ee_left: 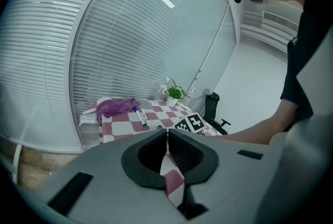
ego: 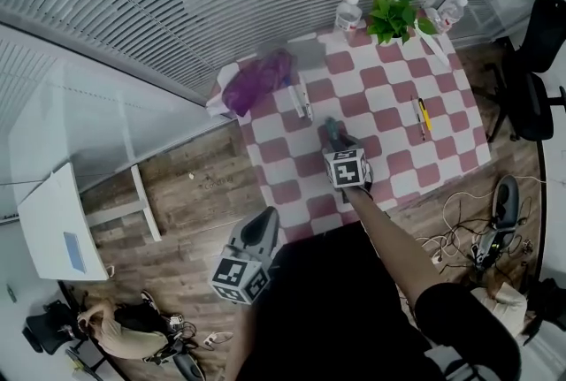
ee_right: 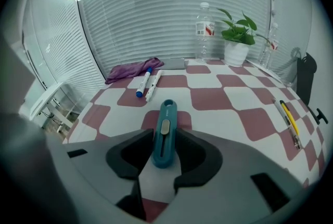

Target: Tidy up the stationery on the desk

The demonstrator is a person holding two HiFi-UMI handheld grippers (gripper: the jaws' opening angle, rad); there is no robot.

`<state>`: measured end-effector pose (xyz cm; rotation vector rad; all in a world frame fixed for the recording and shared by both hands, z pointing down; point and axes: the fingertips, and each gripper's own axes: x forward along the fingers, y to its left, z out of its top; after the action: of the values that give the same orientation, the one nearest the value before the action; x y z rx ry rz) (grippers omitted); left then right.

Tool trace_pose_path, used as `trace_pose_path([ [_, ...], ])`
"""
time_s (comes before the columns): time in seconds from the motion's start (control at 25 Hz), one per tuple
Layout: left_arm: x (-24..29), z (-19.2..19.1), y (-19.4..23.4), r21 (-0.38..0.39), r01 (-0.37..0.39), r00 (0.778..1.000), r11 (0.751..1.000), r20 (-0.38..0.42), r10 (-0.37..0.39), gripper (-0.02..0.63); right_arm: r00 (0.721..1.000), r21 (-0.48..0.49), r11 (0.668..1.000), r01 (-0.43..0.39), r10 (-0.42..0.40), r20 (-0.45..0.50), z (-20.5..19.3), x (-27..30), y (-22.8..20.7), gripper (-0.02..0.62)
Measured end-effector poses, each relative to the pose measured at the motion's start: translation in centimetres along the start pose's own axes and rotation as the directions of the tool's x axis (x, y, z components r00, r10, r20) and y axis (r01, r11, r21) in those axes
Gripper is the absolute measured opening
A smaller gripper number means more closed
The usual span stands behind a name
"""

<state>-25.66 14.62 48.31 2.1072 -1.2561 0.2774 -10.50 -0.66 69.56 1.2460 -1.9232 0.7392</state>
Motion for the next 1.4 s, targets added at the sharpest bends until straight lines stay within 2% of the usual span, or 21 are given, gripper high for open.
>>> trace_pose_path([
  [0.36,2.9,0.4,-2.7,0.021,0.069,0.998,0.997,-0.010,-0.068,0.034,0.999,0.038,0.999,0.008,-0.010,0.034,-0.7,-2.5,-4.5,0.148],
  [0.72,6.8,1.1,-6.2,0.036,0.126,0.992,0.991,-0.019,-0.125,0.034,0.997,0.075,0.995,0.066,-0.068,0.026,-2.2,-5.3,-12.4,0.147],
  [1.08,10.4,1.5,-9.0,0.037,0.149,0.988,0.988,-0.032,-0.148,0.034,0.993,0.074,0.990,0.118,-0.119,0.004,-2.6,-6.1,-20.4,0.147],
  [1.28,12.0,1.3,-10.6,0.044,0.152,0.987,0.987,-0.049,-0.150,0.034,0.991,0.060,0.989,0.137,-0.137,-0.004,-2.6,-5.8,-22.9,0.147],
  [1.4,12.8,1.4,-11.3,0.042,0.147,0.988,0.988,-0.052,-0.145,0.034,0.993,0.057,0.991,0.119,-0.118,-0.014,-2.8,-5.4,-23.5,0.149],
])
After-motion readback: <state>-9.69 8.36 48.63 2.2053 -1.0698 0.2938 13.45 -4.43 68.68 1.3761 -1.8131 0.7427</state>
